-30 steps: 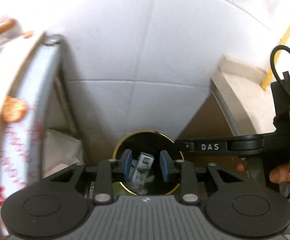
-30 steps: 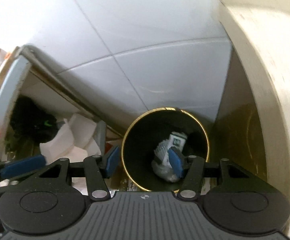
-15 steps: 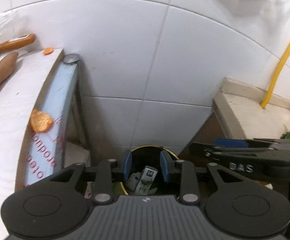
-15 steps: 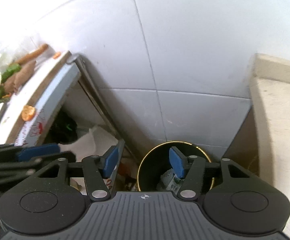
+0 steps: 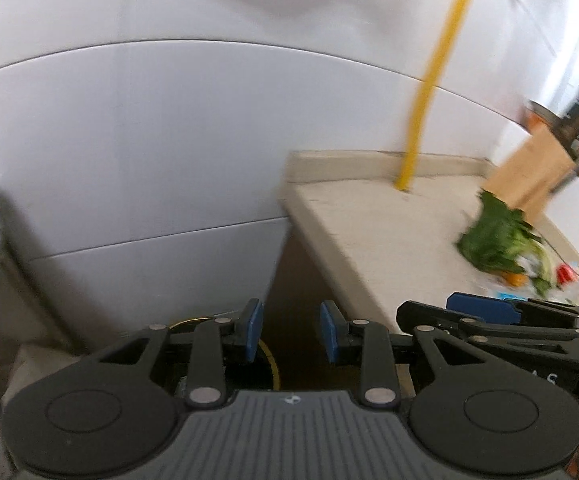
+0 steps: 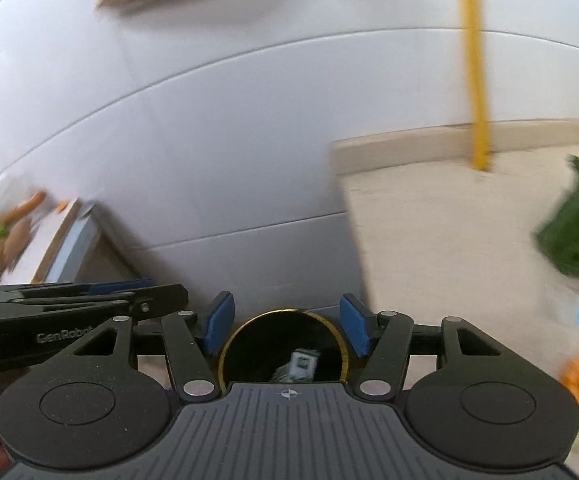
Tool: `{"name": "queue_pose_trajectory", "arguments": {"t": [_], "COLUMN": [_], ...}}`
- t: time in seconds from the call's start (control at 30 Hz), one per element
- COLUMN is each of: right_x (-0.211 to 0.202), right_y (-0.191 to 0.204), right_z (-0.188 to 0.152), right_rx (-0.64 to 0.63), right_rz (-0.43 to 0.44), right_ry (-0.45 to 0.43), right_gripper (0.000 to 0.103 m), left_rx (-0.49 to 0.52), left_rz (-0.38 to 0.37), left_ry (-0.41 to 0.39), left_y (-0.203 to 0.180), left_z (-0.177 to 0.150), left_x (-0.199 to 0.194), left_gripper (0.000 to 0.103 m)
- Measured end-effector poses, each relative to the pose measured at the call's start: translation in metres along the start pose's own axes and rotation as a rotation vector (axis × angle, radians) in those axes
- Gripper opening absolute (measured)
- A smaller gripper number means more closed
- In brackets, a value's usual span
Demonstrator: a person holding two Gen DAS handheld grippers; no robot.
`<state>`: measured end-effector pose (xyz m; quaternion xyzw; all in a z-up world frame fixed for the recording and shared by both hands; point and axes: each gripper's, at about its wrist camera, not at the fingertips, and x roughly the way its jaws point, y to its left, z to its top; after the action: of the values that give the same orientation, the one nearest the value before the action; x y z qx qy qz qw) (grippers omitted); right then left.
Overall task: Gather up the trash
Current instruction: 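Move both tools back up to the counter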
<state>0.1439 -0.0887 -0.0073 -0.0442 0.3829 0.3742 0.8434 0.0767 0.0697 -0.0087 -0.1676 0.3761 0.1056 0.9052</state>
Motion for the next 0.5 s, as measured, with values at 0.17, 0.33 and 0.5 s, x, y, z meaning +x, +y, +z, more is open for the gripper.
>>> {"name": "queue_pose_trajectory", "arguments": {"t": [0.17, 0.33, 0.5], "right_x": [-0.025, -0.048, -0.070], "right_y": [-0.019, -0.038, -0.054], "right_z": [-0.008, -0.019, -0.041], "right_rx": [0.057, 0.125, 0.200], "right_rz": [-0.100, -0.186, -0.291], "right_ry": [-0.069, -0.118, -0.145], "right_gripper": [0.066, 0.067, 0.068], "left_rx": [0.081, 0.161, 0.244], "left_rz": [-0.074, -0.162, -0.254], "left_ry": [0.017, 0.031, 0.059], "left_y": [-0.027, -0.052, -0.079], "left_z": [0.004, 0.007, 0.002], "left_x": [0.007, 0.012, 0.016], "left_gripper": [0.026, 0.027, 0.031]}}
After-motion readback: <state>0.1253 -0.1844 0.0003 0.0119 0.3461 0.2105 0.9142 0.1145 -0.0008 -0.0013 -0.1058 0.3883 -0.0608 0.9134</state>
